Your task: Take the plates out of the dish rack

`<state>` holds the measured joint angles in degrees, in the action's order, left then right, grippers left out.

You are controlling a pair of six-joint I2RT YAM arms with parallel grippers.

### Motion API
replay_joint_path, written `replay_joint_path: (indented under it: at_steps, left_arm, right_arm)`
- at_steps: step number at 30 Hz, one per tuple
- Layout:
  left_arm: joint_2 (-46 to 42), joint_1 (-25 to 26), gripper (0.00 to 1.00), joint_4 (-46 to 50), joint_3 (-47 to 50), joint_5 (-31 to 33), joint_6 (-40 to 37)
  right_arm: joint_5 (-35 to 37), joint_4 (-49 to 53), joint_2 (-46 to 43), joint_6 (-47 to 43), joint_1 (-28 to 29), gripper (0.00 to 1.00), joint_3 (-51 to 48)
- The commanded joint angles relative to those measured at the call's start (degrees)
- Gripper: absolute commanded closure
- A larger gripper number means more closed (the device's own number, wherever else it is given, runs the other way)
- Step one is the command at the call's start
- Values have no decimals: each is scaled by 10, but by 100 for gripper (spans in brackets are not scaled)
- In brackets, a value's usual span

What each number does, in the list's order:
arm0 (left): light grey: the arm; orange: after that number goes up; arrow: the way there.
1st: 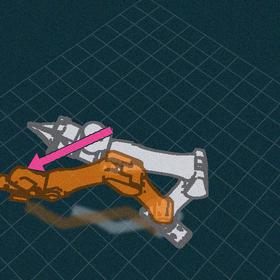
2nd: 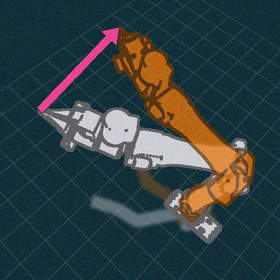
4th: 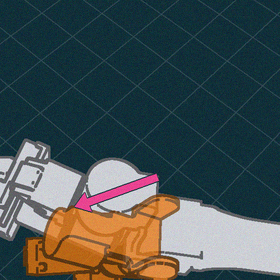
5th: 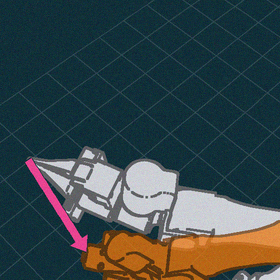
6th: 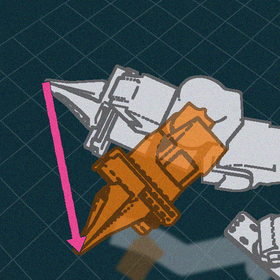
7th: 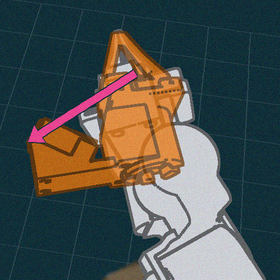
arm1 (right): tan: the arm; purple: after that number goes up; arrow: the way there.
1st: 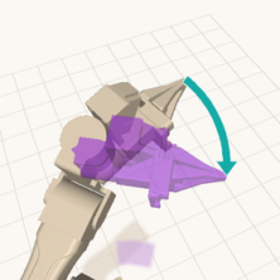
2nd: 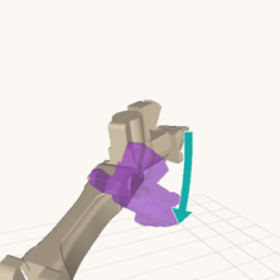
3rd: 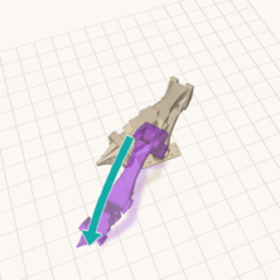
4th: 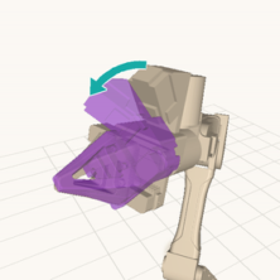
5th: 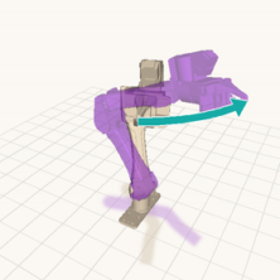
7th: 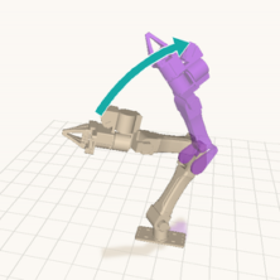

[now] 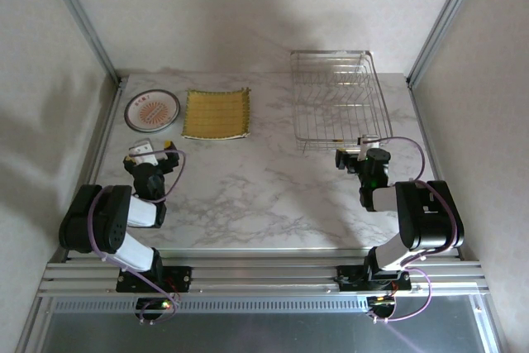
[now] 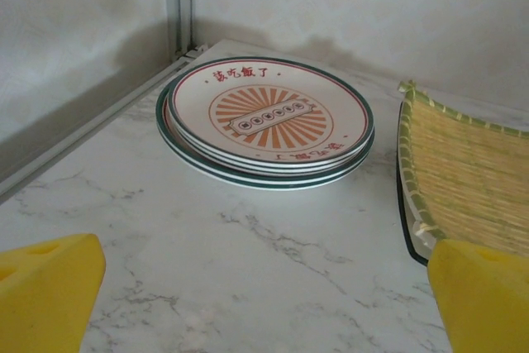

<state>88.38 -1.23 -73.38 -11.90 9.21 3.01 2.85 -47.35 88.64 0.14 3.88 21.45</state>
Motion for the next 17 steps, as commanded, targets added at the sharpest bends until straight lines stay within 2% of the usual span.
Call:
replay_joint_path:
  at_steps: [1,17]
  left_arm:
    - [-2,-4,0,-25,-2,-16,6]
    - [-1,-4,0,-28,-2,-16,6]
  right_arm:
    - [2,-13,0,7,-2,1,10]
    - [2,-13,0,6,-2,1,10]
